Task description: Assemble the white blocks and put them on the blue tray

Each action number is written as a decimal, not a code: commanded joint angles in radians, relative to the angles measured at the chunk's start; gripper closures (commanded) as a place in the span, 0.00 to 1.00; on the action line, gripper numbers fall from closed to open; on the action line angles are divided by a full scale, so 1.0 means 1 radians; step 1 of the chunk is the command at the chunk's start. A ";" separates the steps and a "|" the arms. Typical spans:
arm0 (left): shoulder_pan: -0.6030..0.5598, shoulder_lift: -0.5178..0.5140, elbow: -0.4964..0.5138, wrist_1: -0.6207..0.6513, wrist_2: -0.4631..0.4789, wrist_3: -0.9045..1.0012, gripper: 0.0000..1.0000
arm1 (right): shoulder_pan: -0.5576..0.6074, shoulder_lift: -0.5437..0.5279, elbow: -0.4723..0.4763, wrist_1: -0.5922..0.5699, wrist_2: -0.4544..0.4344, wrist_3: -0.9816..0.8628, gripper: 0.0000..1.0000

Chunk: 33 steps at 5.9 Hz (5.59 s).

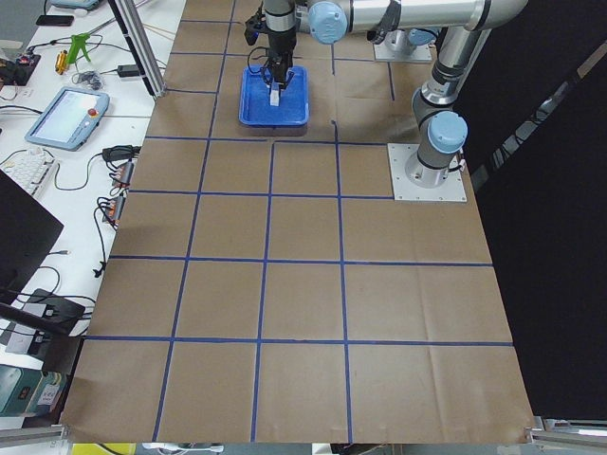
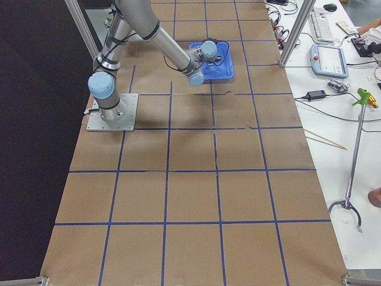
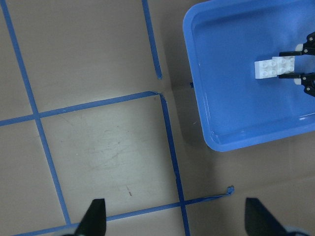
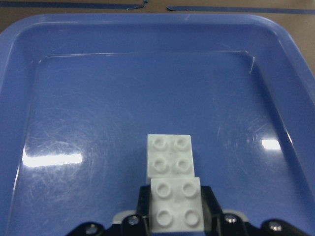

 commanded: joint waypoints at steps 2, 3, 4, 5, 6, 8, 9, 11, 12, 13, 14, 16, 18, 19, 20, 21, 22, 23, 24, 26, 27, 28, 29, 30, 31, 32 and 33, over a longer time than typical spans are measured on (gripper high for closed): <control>0.003 -0.002 0.004 0.000 -0.001 0.000 0.01 | 0.000 0.000 0.003 0.006 0.000 0.003 0.64; 0.000 0.003 0.006 0.000 0.007 0.000 0.01 | 0.000 0.000 0.003 0.006 -0.002 0.019 0.64; 0.000 0.003 0.004 0.001 0.008 0.000 0.01 | 0.000 0.000 0.003 0.006 -0.002 0.019 0.64; 0.000 0.003 0.007 0.003 0.008 0.001 0.01 | 0.000 0.000 0.003 0.006 -0.002 0.019 0.64; 0.000 0.003 0.026 0.003 0.010 0.004 0.01 | 0.000 0.000 0.001 0.003 0.000 0.017 0.64; 0.000 0.003 0.029 0.001 0.010 0.006 0.01 | 0.000 0.002 0.003 0.003 0.000 0.008 0.64; 0.002 0.004 0.026 0.001 0.010 0.004 0.01 | 0.000 0.011 0.003 0.002 0.000 0.005 0.64; 0.002 0.003 0.020 0.003 0.010 0.004 0.01 | 0.000 0.015 0.000 0.003 0.000 0.010 0.64; 0.000 0.003 0.020 0.003 0.010 0.004 0.01 | 0.000 0.015 0.000 0.003 0.000 0.013 0.64; -0.001 0.003 0.014 0.003 0.010 0.003 0.01 | 0.000 0.017 0.000 0.002 0.000 0.019 0.52; -0.001 0.004 0.014 0.003 0.010 0.003 0.01 | 0.000 0.017 0.000 0.002 0.000 0.020 0.01; -0.001 0.003 0.010 0.003 0.010 0.001 0.01 | 0.000 0.011 -0.006 0.002 -0.002 0.063 0.00; -0.001 0.004 0.007 0.003 0.010 0.001 0.01 | 0.000 0.003 -0.017 0.009 -0.002 0.109 0.00; -0.001 0.004 0.006 0.003 0.008 0.001 0.01 | 0.000 -0.009 -0.038 0.015 -0.003 0.150 0.00; 0.000 0.004 0.001 0.001 0.008 0.001 0.01 | -0.003 -0.058 -0.046 0.110 -0.011 0.164 0.00; 0.000 0.004 0.000 0.001 0.008 0.001 0.01 | -0.006 -0.113 -0.083 0.259 -0.017 0.169 0.00; 0.000 0.004 0.000 0.001 0.008 0.001 0.01 | -0.018 -0.157 -0.135 0.423 -0.075 0.172 0.00; 0.000 0.004 -0.002 0.001 0.008 0.000 0.01 | -0.024 -0.216 -0.170 0.549 -0.145 0.203 0.00; 0.000 0.004 -0.002 0.001 0.008 0.001 0.01 | -0.030 -0.268 -0.190 0.640 -0.238 0.230 0.00; 0.000 0.004 -0.003 0.001 0.008 0.001 0.01 | -0.131 -0.357 -0.201 0.754 -0.359 0.441 0.00; 0.000 0.004 -0.003 0.001 0.008 0.000 0.01 | -0.182 -0.421 -0.204 0.832 -0.421 0.541 0.00; 0.000 0.004 -0.003 0.001 0.008 0.001 0.01 | -0.210 -0.461 -0.207 0.833 -0.516 0.709 0.00; -0.001 0.004 -0.005 0.000 0.008 0.001 0.01 | -0.213 -0.494 -0.207 0.834 -0.584 0.887 0.00; 0.000 0.004 -0.005 0.000 0.008 0.001 0.01 | -0.213 -0.512 -0.235 0.906 -0.591 1.034 0.00; 0.000 0.004 -0.005 0.000 0.008 0.001 0.01 | -0.213 -0.512 -0.352 1.083 -0.594 1.086 0.00; 0.000 0.004 -0.006 0.000 0.008 0.001 0.01 | -0.211 -0.509 -0.487 1.279 -0.595 1.117 0.00; 0.000 0.004 -0.006 0.000 0.008 0.001 0.01 | -0.211 -0.511 -0.531 1.333 -0.597 1.172 0.00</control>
